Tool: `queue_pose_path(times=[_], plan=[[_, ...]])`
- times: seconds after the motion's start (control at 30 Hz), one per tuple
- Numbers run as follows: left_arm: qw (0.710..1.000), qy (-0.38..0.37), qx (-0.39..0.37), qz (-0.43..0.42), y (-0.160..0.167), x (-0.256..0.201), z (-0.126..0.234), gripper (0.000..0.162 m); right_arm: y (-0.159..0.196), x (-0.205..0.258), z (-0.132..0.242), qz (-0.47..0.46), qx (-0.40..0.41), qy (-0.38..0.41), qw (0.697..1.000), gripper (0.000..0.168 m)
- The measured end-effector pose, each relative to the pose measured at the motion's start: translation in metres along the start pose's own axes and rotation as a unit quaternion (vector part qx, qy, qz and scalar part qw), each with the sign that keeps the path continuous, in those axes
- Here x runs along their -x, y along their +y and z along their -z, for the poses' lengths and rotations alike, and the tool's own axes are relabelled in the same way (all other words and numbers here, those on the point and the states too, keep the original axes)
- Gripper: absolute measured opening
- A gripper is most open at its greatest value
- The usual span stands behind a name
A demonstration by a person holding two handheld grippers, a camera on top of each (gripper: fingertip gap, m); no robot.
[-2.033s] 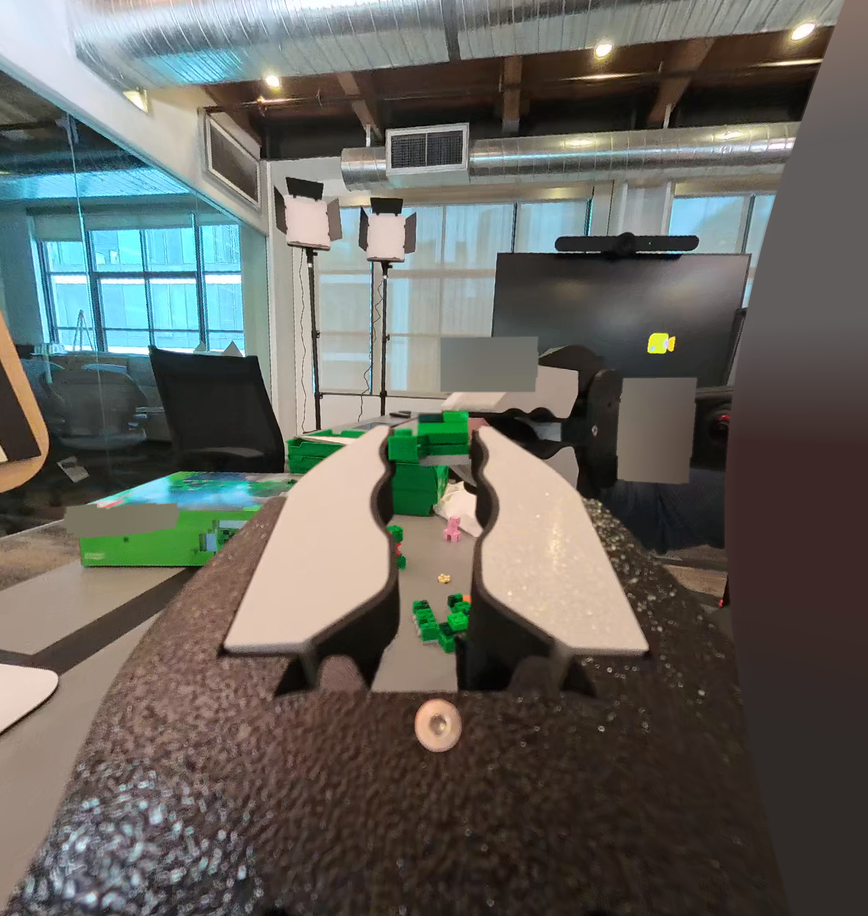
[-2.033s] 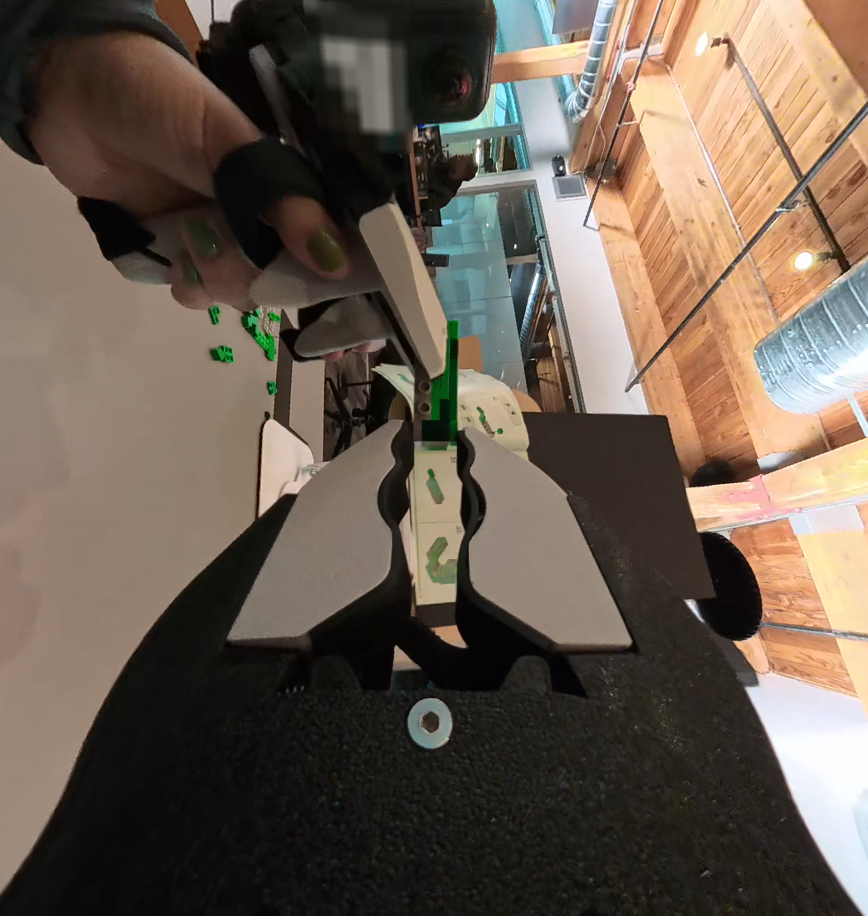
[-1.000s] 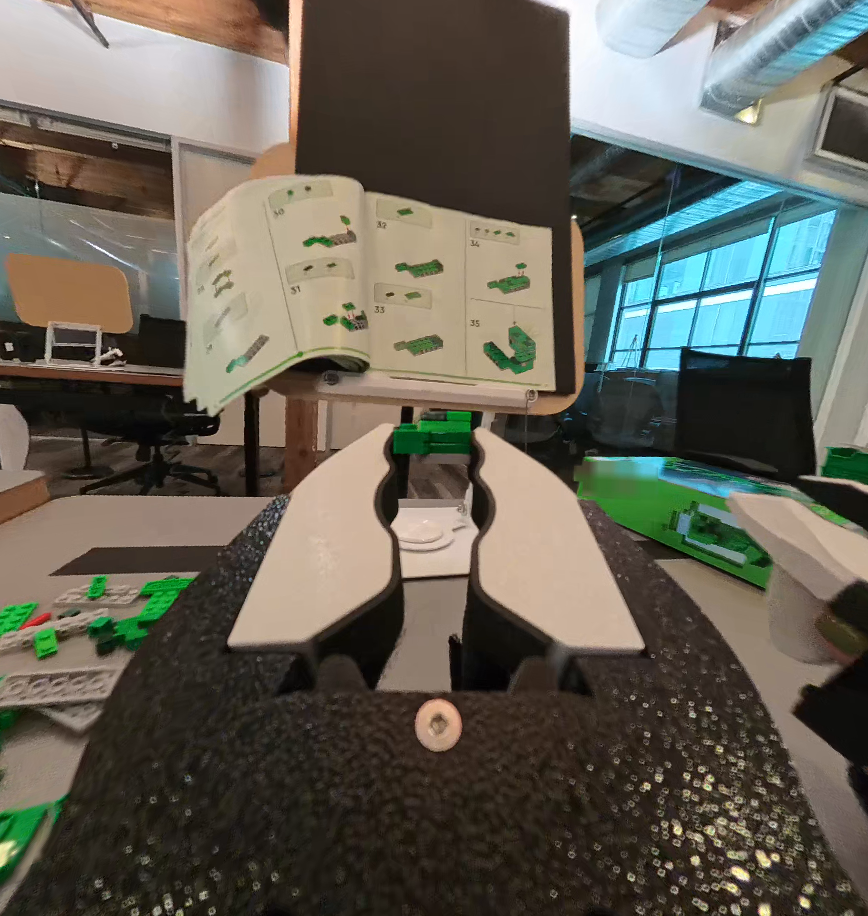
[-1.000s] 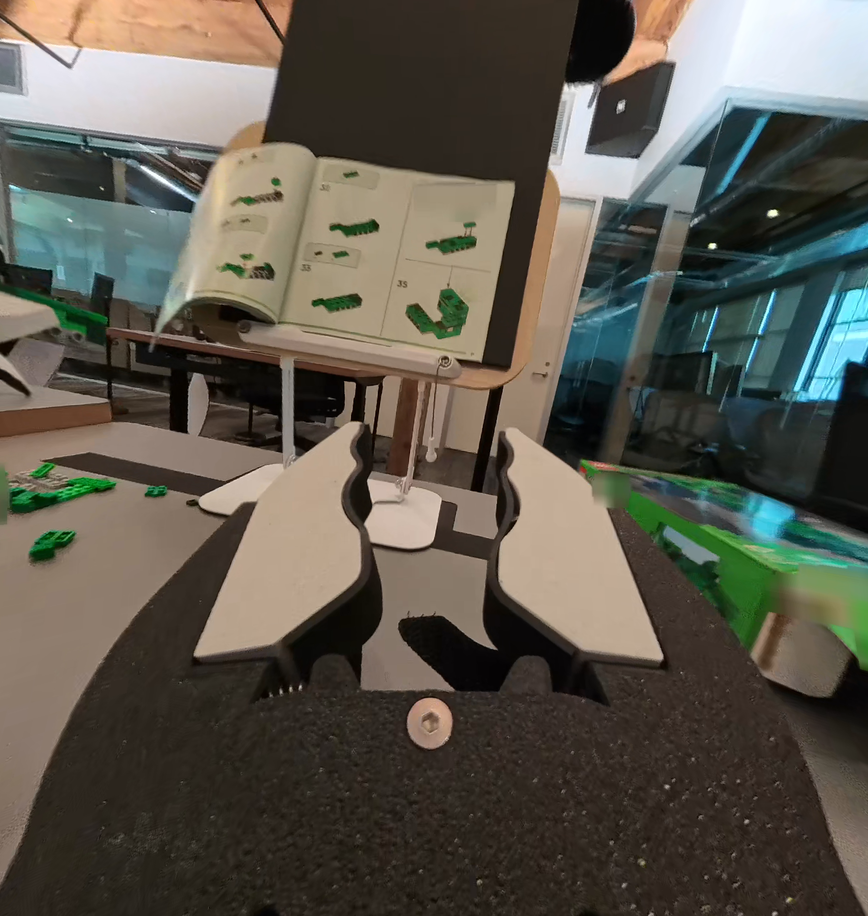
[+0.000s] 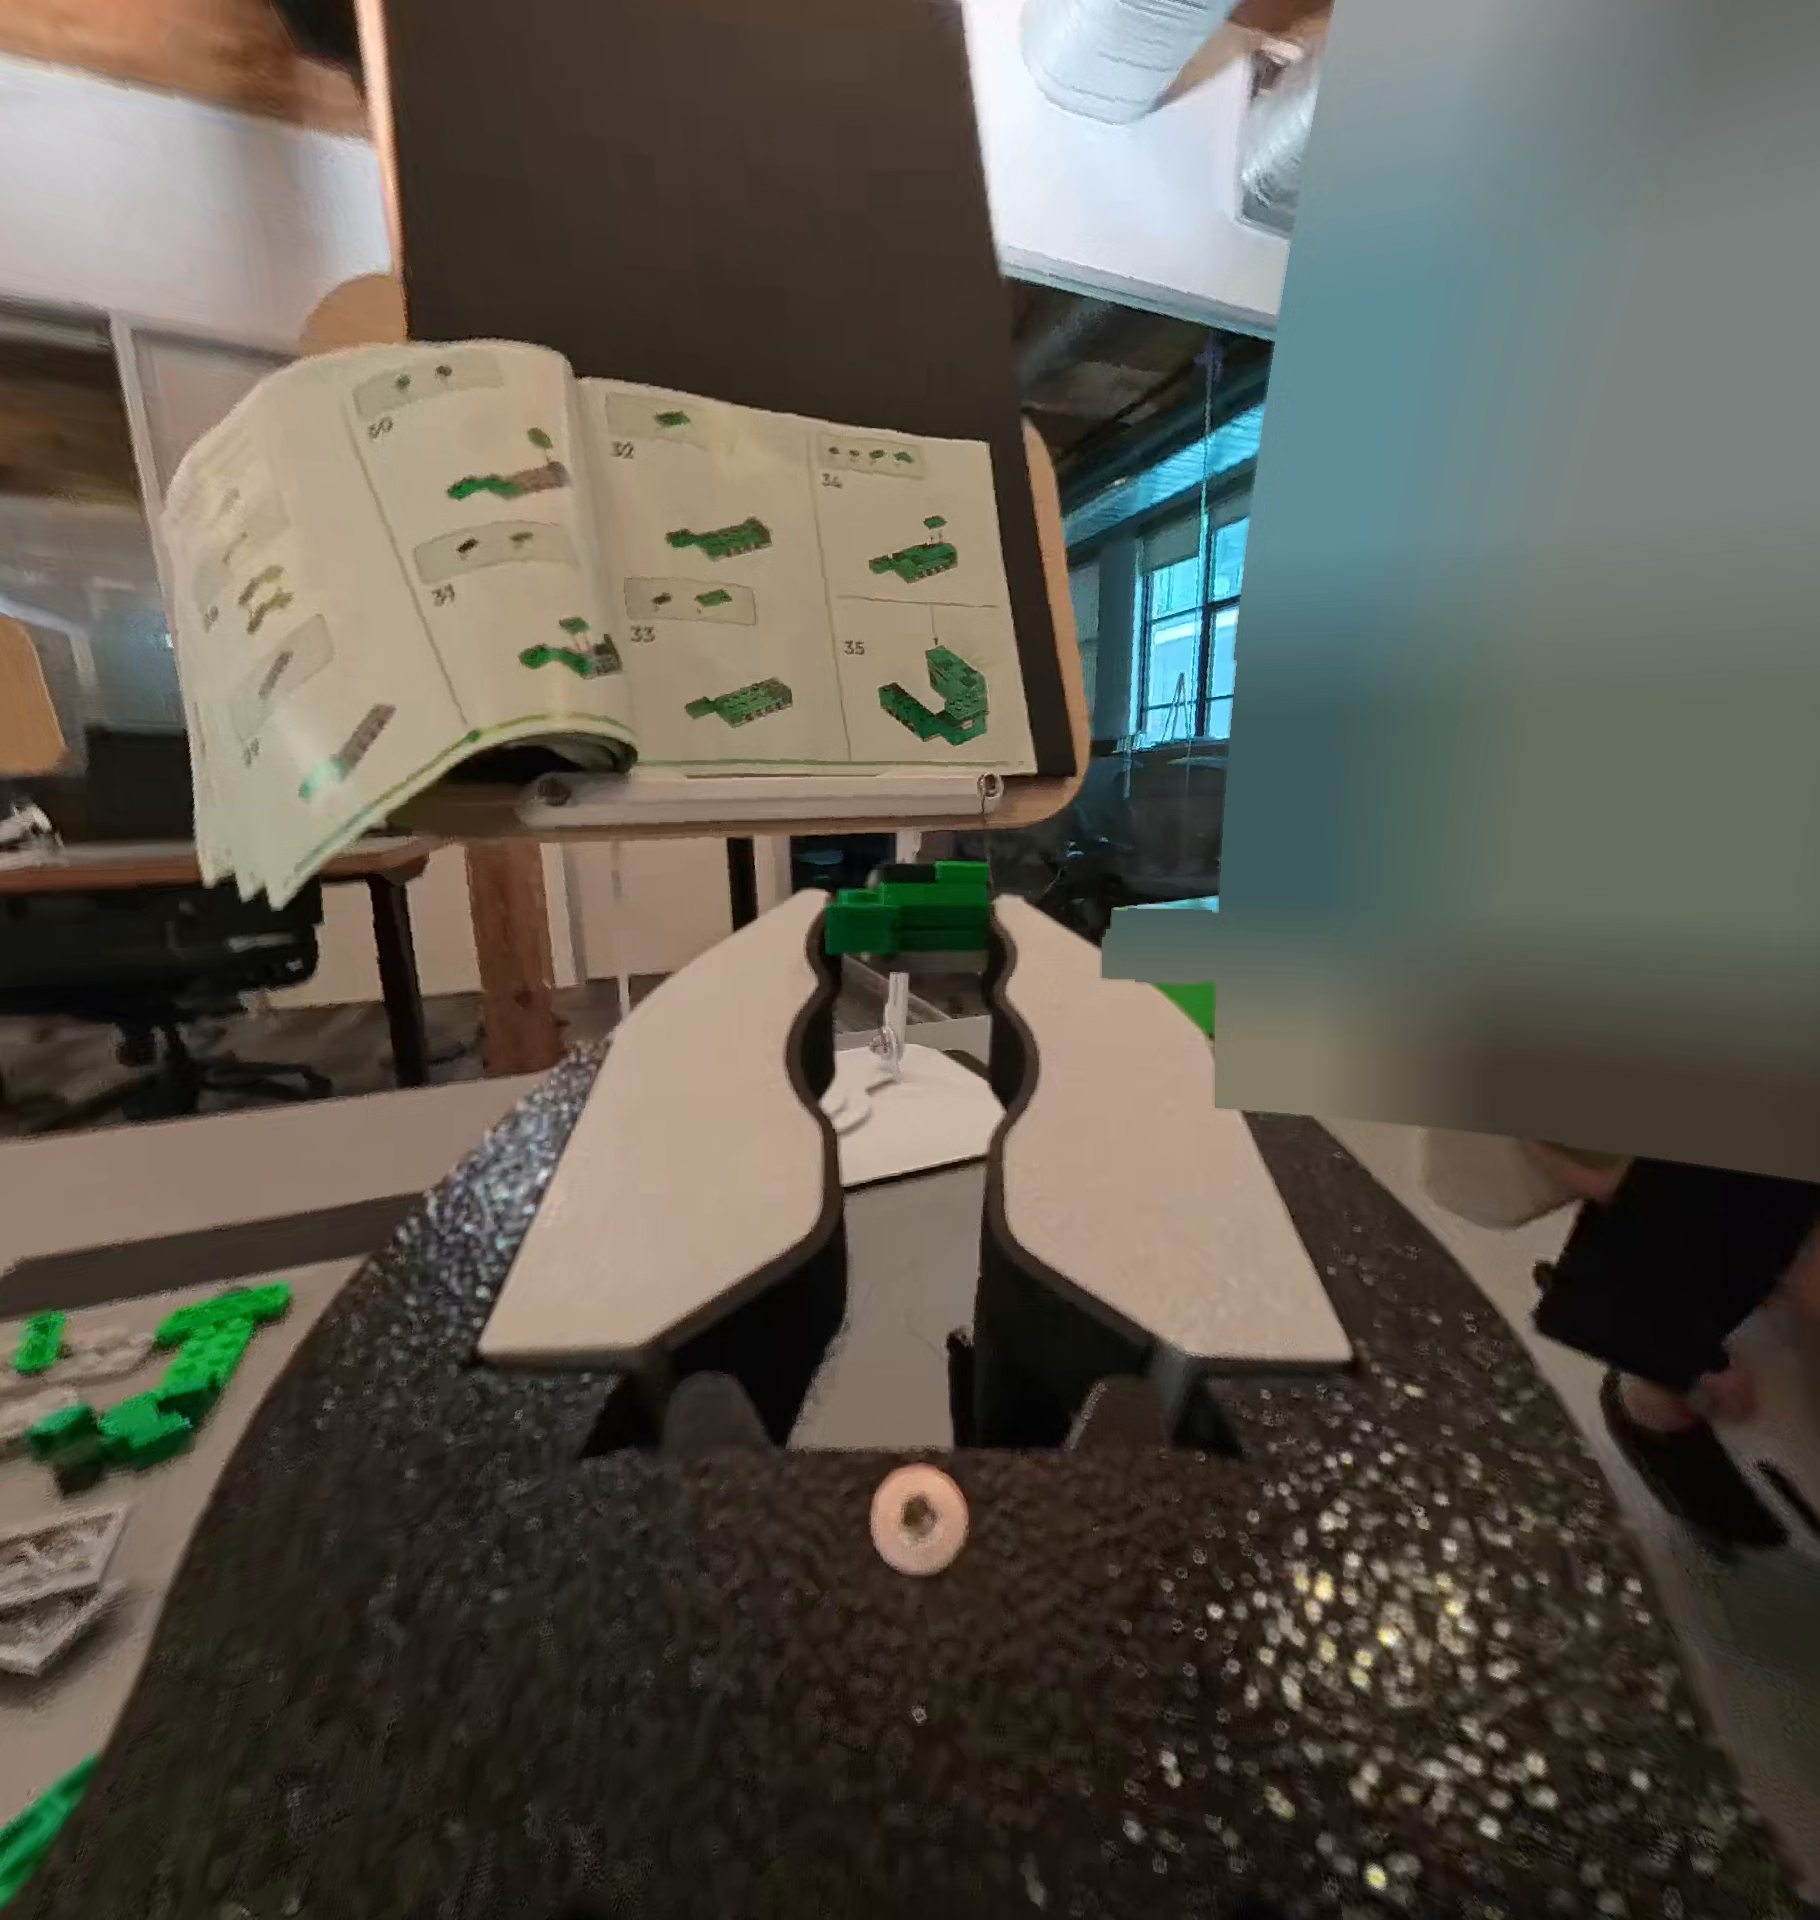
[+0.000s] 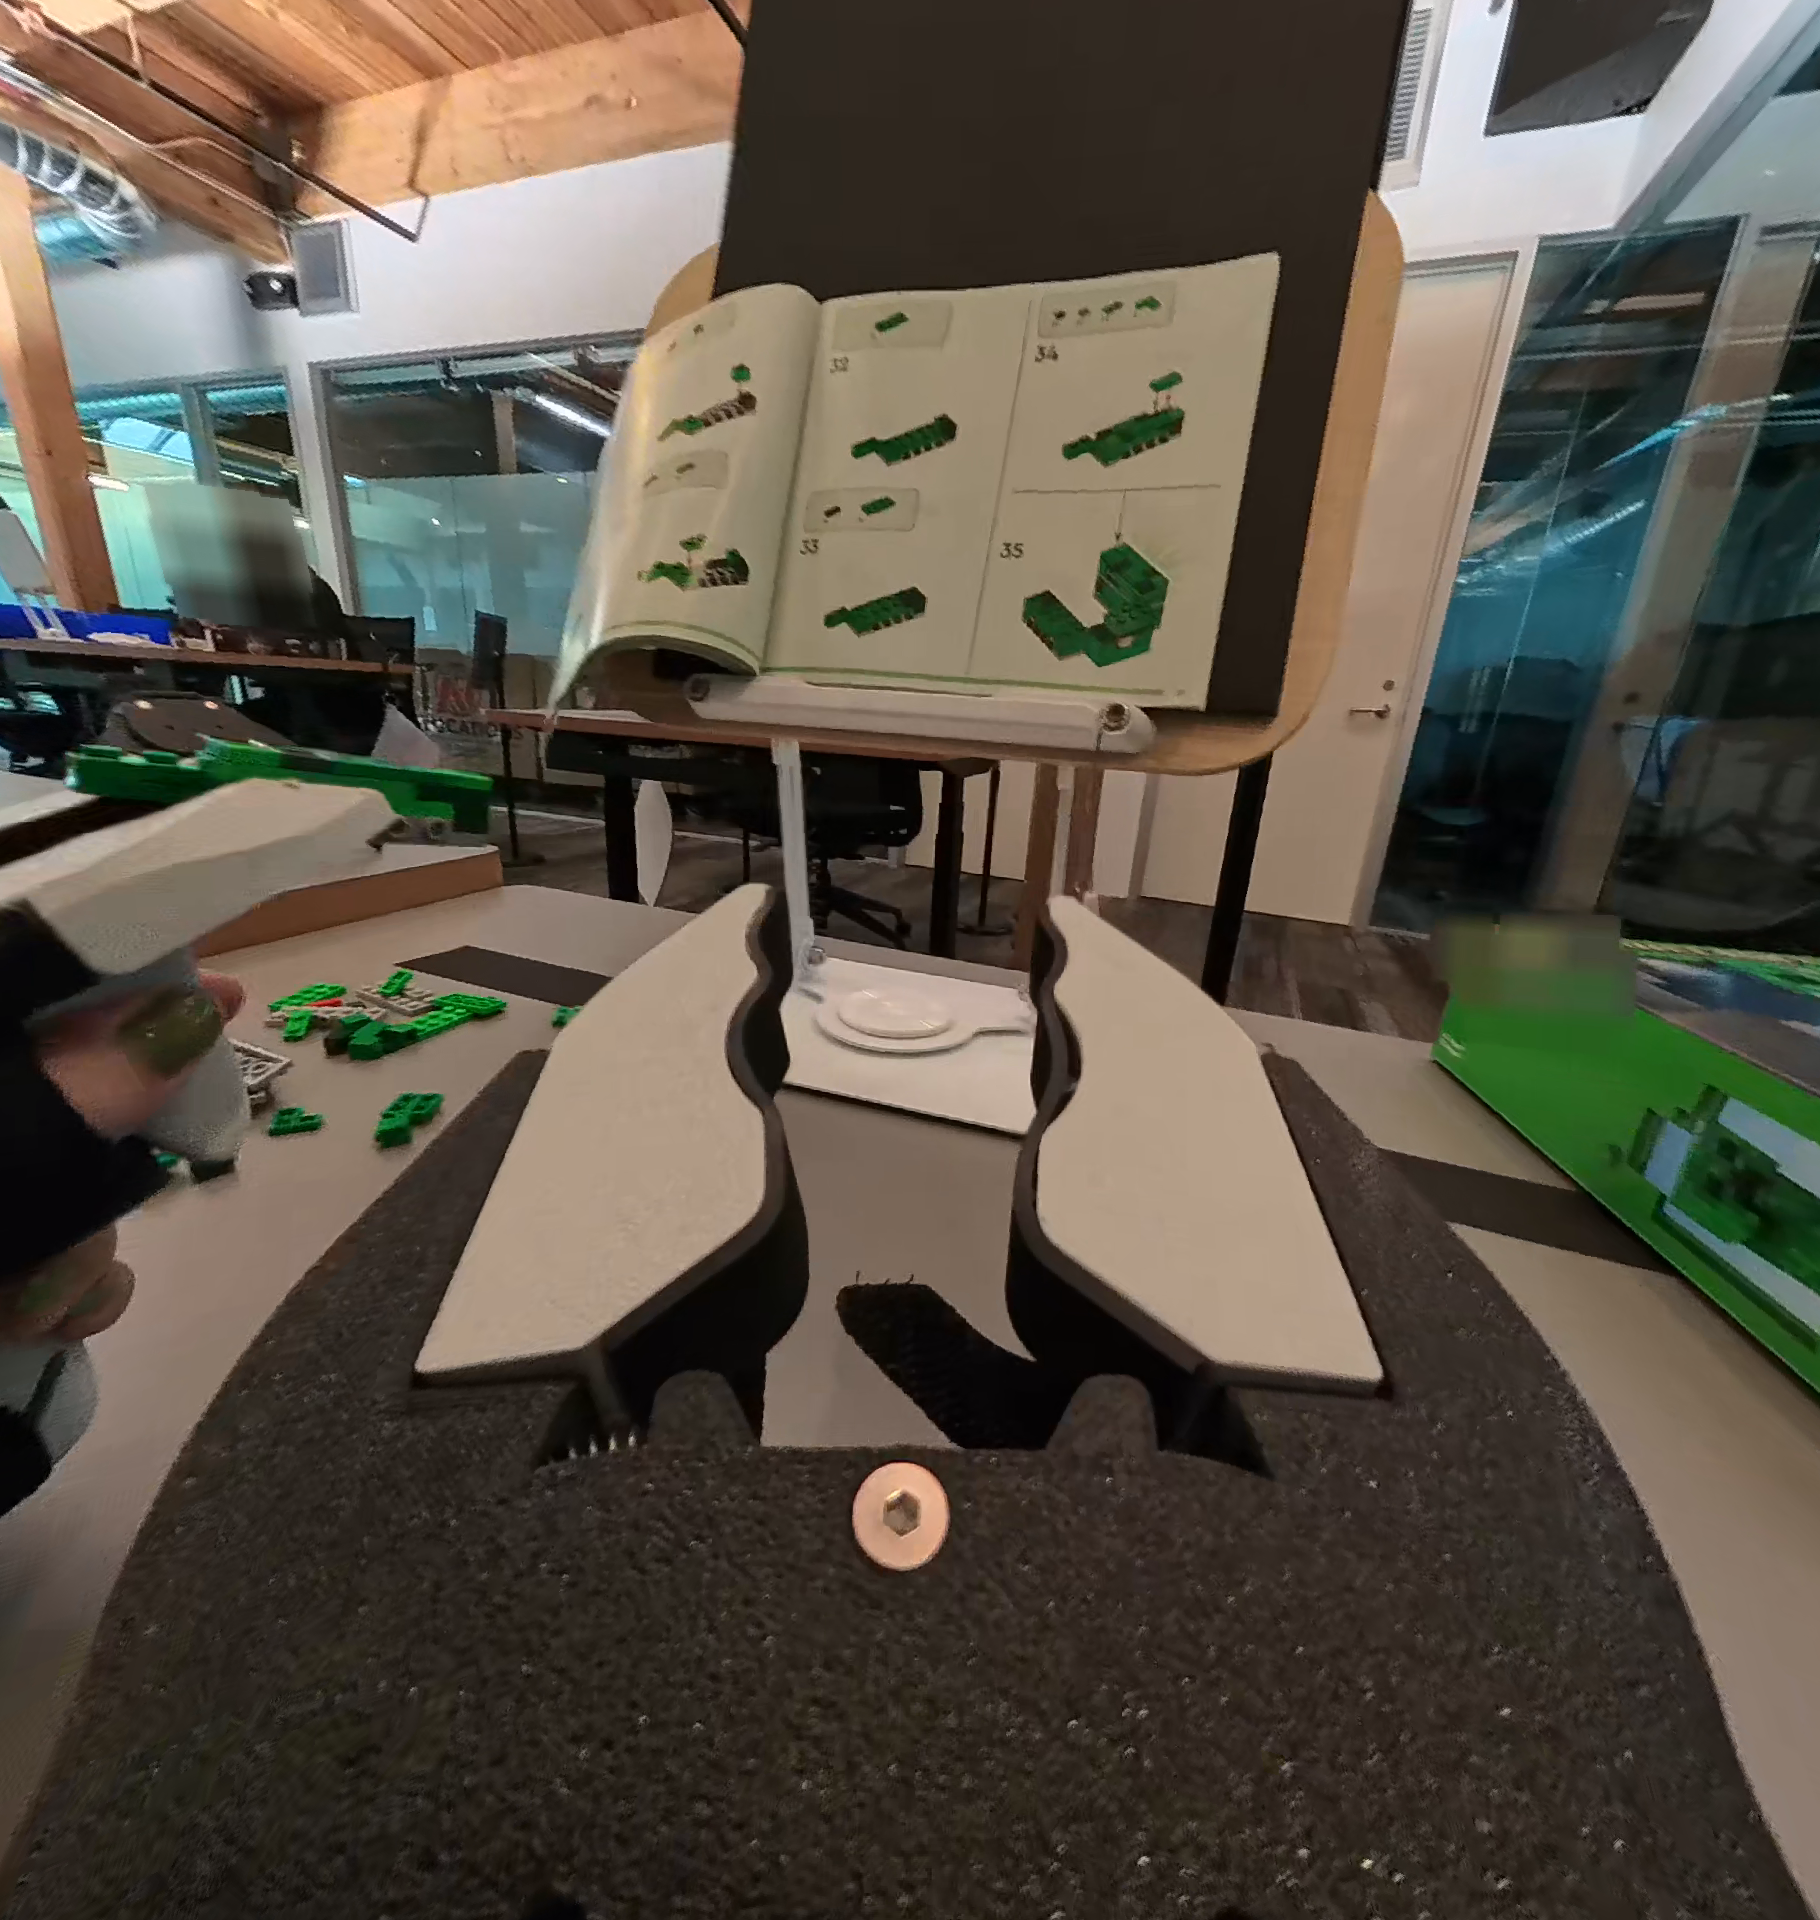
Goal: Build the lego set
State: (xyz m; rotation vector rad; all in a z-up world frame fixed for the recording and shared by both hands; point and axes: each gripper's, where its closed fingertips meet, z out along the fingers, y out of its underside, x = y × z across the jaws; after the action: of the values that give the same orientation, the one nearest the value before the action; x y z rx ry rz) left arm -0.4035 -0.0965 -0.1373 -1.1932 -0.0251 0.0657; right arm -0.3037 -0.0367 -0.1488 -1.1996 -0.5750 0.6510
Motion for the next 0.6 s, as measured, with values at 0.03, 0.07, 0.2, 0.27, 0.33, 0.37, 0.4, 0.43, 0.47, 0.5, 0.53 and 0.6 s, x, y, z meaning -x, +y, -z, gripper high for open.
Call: queue_pose_path(times=[0.03, 0.07, 0.2, 0.27, 0.33, 0.37, 0.4, 0.43, 0.47, 0.5, 0.53, 0.6], plan=[[1.000, 0.007, -0.003, -0.022, -0.002, -0.004, 0.002, 0.024, -0.001, 0.004, 0.000, 0.002, -0.001, -0.005, 1.000, 0.041], [0.999, 0.011, -0.005, -0.039, -0.003, -0.007, 0.004, 0.024, -0.002, 0.008, 0.001, 0.013, -0.005, -0.009, 1.000, 0.041], [0.997, -0.012, 0.016, -0.077, 0.001, -0.008, 0.013, 0.024, -0.007, 0.019, 0.007, 0.080, -0.031, -0.011, 0.996, 0.034], [0.996, -0.036, 0.018, -0.082, -0.001, -0.007, 0.020, 0.024, -0.011, 0.015, 0.010, 0.075, -0.040, 0.001, 0.996, 0.035], [0.994, -0.041, 0.019, -0.102, -0.001, -0.011, 0.021, 0.024, -0.014, 0.015, 0.007, 0.091, -0.052, 0.006, 0.994, 0.034], [0.993, -0.047, 0.020, -0.108, 0.000, -0.008, 0.019, 0.024, -0.013, 0.013, 0.003, 0.094, -0.050, 0.014, 0.994, 0.034], [0.992, -0.055, 0.030, -0.106, 0.005, -0.002, 0.014, 0.024, -0.012, 0.009, -0.001, 0.086, -0.050, 0.023, 0.995, 0.034], [0.993, -0.059, 0.036, -0.096, 0.009, 0.005, 0.009, 0.024, -0.011, 0.004, -0.005, 0.075, -0.052, 0.035, 0.995, 0.034], [0.994, -0.062, 0.038, -0.085, 0.013, 0.013, 0.004, 0.024, -0.010, 0.000, -0.009, 0.068, -0.049, 0.047, 0.995, 0.034], [0.994, -0.063, 0.040, -0.075, 0.015, 0.019, 0.000, 0.024, -0.010, -0.001, -0.012, 0.069, -0.049, 0.054, 0.995, 0.034], [0.996, -0.054, 0.036, -0.064, 0.015, 0.021, -0.001, 0.024, -0.011, -0.001, -0.014, 0.075, -0.051, 0.057, 0.994, 0.034], [0.998, -0.020, -0.001, -0.054, 0.002, 0.012, 0.005, 0.024, -0.008, 0.000, -0.012, 0.067, -0.037, 0.061, 0.995, 0.034]])
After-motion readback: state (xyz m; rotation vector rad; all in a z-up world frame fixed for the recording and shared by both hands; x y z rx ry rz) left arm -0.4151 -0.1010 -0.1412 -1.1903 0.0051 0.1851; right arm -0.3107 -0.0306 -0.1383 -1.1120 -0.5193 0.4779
